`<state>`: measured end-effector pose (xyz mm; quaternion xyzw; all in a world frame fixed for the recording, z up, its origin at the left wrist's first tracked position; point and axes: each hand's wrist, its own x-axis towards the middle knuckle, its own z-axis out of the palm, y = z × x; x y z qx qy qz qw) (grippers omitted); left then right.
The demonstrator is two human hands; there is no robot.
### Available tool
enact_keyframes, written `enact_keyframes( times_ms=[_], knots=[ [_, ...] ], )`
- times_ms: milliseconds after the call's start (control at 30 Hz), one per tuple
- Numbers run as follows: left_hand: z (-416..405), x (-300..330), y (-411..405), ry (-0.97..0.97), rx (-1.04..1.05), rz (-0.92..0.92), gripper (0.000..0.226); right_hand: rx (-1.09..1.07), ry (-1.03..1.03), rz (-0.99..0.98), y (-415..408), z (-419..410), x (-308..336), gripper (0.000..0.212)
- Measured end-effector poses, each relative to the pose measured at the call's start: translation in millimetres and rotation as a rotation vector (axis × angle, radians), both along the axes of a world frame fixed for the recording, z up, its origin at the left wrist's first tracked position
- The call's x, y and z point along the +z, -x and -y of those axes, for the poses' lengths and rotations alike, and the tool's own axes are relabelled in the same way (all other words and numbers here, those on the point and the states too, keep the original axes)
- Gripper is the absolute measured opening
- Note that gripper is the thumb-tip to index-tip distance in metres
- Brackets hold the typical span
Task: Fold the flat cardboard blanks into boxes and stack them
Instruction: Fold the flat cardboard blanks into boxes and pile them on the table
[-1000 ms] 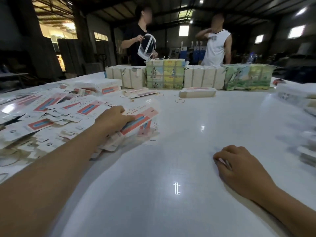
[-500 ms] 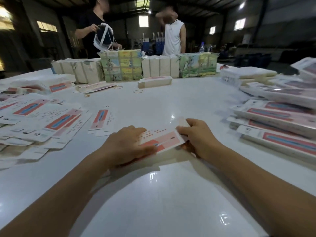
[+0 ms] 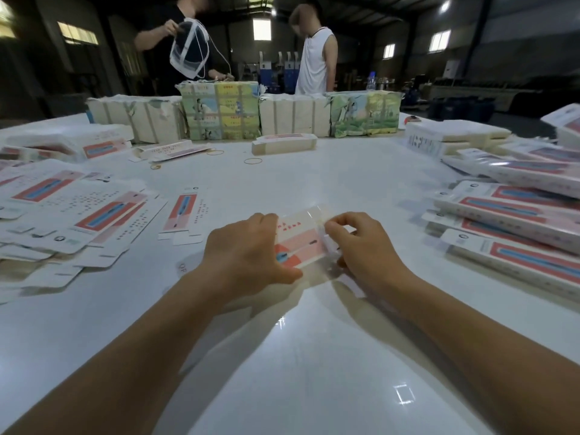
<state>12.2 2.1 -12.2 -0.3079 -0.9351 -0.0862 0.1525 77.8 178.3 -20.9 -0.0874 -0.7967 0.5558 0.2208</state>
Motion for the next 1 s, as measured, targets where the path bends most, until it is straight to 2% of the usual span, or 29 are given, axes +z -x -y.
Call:
enact_keyframes(
  times_ms=[167, 233, 300, 400, 500, 600, 733, 933, 1000],
  knots=[
    [0, 0, -11, 0.023, -0.002, -0.048, 0.070, 0.146, 0.435, 0.260, 0, 1, 11, 0.017],
    [-1, 3, -16, 0.013, -0.023, -0.054, 0.073, 0.184, 0.520, 0.322, 1, -6, 15, 0.018],
    [-1, 7, -19, 0.001, -0.026, -0.072, 0.074, 0.210, 0.555, 0.287, 2, -12, 14, 0.020],
    [-1, 11, -22, -0.018, -0.002, -0.080, 0.067, 0.200, 0.454, 0.231, 2, -8, 11, 0.033],
    [-1, 15, -22, -0.031, 0.020, -0.095, 0.052, 0.184, 0.295, 0.294, 1, 1, 9, 0.027],
    [3, 17, -18, -0.022, -0.024, -0.028, 0.051, 0.221, 0.339, 0.326, -1, -2, 10, 0.040],
    [12, 21, -7, -0.126, -0.097, 0.168, 0.053, 0.299, 0.281, 0.169, -5, -4, 8, 0.009],
    [15, 12, -5, -0.070, -0.060, 0.322, 0.060, 0.205, 0.148, 0.066, -5, -2, 8, 0.015],
    [16, 11, -3, -0.140, -0.072, 0.380, 0.054, 0.179, 0.131, 0.049, -6, -2, 8, 0.015]
  ],
)
